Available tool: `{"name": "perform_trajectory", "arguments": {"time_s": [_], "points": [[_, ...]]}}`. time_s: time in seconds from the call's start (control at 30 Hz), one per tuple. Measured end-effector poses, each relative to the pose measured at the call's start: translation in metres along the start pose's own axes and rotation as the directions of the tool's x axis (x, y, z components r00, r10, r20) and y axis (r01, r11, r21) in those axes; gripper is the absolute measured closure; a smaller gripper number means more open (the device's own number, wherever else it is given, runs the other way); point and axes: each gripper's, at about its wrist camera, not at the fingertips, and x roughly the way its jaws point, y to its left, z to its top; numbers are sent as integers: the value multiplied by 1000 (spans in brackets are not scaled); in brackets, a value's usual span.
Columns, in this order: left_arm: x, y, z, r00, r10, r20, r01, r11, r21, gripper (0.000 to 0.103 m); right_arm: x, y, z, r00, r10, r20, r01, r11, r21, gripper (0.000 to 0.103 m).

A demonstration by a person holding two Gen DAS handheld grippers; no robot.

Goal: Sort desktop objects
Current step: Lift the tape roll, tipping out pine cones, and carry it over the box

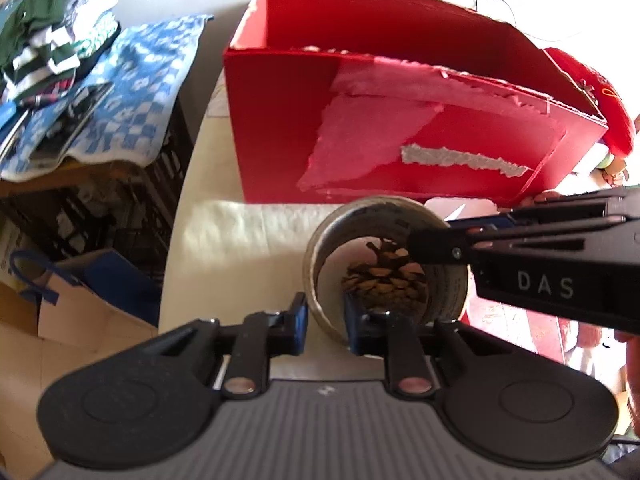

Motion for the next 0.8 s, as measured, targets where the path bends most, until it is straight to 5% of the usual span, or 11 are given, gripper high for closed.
{"name": "perform_trajectory", "arguments": {"time_s": [0.4, 0.8], "points": [[-63, -10, 23, 990, -23, 141, 20, 1000, 18, 83, -46, -4, 9, 992, 69, 104, -70, 998, 4, 86], [-122, -38, 124, 927, -32, 373, -16, 992, 126, 83, -130, -20, 83, 927, 62, 370, -56, 998, -27, 85]]}}
